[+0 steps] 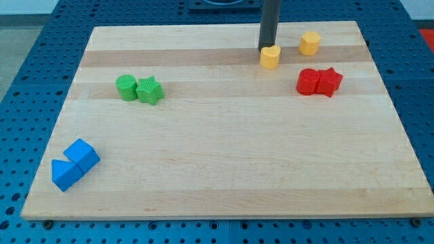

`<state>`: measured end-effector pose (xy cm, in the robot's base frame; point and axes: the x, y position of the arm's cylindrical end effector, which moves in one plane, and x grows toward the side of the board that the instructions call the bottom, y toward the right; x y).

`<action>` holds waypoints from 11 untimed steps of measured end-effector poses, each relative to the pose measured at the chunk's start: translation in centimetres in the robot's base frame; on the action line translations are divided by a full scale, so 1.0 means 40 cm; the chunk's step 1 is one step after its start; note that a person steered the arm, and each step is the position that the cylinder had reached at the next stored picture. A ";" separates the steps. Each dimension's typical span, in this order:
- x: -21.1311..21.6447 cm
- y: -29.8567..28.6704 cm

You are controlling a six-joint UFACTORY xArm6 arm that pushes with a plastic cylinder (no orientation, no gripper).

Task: Move yellow hexagon towards center

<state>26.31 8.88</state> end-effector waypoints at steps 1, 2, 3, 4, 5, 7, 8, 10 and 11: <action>-0.177 0.081; -0.177 0.135; -0.099 0.239; -0.032 0.241; -0.023 0.241; 0.023 0.207; 0.000 0.320; 0.010 0.336; 0.053 0.282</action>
<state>28.42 20.15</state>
